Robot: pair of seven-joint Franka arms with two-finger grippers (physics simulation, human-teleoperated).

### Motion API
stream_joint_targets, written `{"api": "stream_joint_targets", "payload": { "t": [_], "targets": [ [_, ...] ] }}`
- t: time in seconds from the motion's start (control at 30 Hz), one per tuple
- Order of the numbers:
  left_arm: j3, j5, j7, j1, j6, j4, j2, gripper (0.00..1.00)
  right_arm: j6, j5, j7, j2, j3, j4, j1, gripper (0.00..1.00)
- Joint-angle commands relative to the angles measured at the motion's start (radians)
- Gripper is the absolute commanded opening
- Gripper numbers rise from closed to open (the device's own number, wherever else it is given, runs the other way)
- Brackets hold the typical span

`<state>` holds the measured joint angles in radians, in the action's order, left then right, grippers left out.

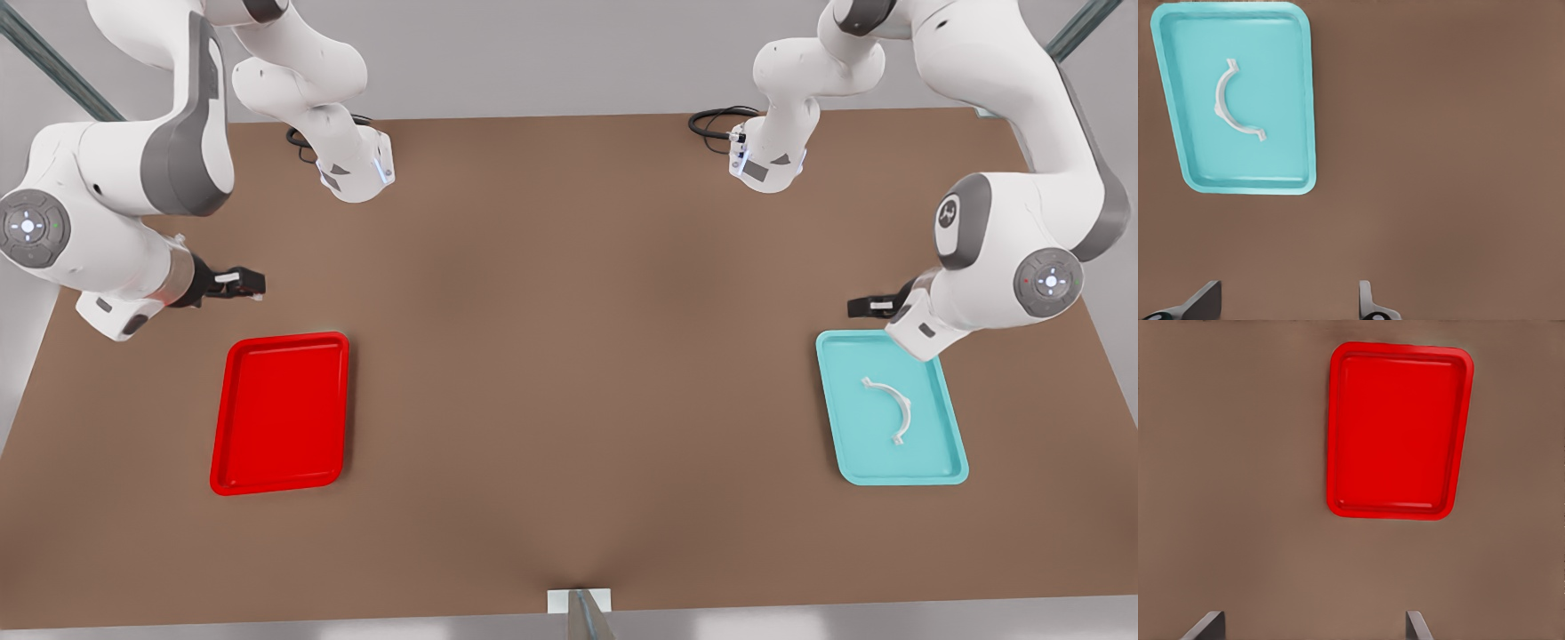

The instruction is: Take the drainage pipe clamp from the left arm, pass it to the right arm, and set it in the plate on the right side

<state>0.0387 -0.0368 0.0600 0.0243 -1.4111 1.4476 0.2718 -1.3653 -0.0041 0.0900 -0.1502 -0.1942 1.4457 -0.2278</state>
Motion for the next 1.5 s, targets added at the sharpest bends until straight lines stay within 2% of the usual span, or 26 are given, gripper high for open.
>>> {"api": "stream_joint_targets", "payload": {
  "t": [0.0,0.03,0.07,0.1,0.17,0.33,0.5,0.93,0.97,1.0,1.03,1.33,1.37,1.4,1.47],
  "targets": [
    [0.0,-0.005,0.076,0.0,-0.107,0.005,0.0,1.0,-0.074,-0.005,0.067,0.001,-0.001,0.001,0.002,1.0],
    [-0.002,-0.003,0.073,0.0,-0.12,0.005,0.012,1.0,-0.074,-0.004,0.067,0.0,-0.001,0.001,0.002,1.0],
    [-0.026,0.003,0.064,-0.014,-0.165,-0.001,0.082,1.0,-0.074,-0.004,0.067,0.0,-0.001,0.002,0.001,1.0],
    [-0.045,0.0,0.058,-0.026,-0.254,-0.001,0.153,1.0,-0.074,-0.004,0.067,-0.002,-0.001,0.002,0.002,1.0],
    [-0.046,0.002,-0.086,-0.136,-0.517,-0.027,0.377,1.0,-0.075,0.001,0.067,-0.005,-0.001,0.002,0.002,1.0],
    [-0.046,-0.005,-0.327,-0.213,-0.732,-0.033,0.53,1.0,-0.083,-0.002,0.067,-0.006,-0.001,0.013,0.005,1.0],
    [-0.046,-0.002,-0.509,-0.27,-0.746,-0.032,0.532,1.0,-0.095,-0.002,0.067,-0.003,-0.001,0.022,0.005,1.0],
    [-0.039,-0.029,-0.611,-0.274,-0.75,-0.022,0.586,1.0,-0.121,-0.004,0.067,0.0,-0.001,0.052,0.001,1.0],
    [-0.039,-0.029,-0.606,-0.274,-0.753,-0.022,0.592,0.91,-0.124,-0.004,0.068,0.0,-0.001,0.053,0.001,1.0],
    [-0.039,-0.029,-0.606,-0.274,-0.753,-0.022,0.592,0.73,-0.124,-0.004,0.068,0.0,-0.001,0.055,0.001,1.0],
    [-0.039,-0.028,-0.605,-0.274,-0.753,-0.022,0.592,0.62,-0.126,-0.004,0.068,0.0,-0.001,0.058,0.001,1.0],
    [-0.014,-0.023,-0.605,-0.276,-0.824,-0.024,0.592,0.61,-0.127,-0.004,0.068,0.0,-0.001,0.059,0.001,1.0],
    [-0.014,-0.021,-0.606,-0.279,-0.824,-0.024,0.592,0.49,-0.127,-0.004,0.068,0.0,-0.001,0.059,0.001,1.0],
    [-0.014,-0.021,-0.606,-0.28,-0.822,-0.024,0.592,0.41,-0.127,-0.004,0.068,0.0,-0.001,0.059,0.001,1.0],
    [-0.013,-0.021,-0.606,-0.282,-0.822,-0.024,0.592,0.37,-0.129,-0.004,0.068,0.0,-0.001,0.059,0.001,1.0]
  ]
}}
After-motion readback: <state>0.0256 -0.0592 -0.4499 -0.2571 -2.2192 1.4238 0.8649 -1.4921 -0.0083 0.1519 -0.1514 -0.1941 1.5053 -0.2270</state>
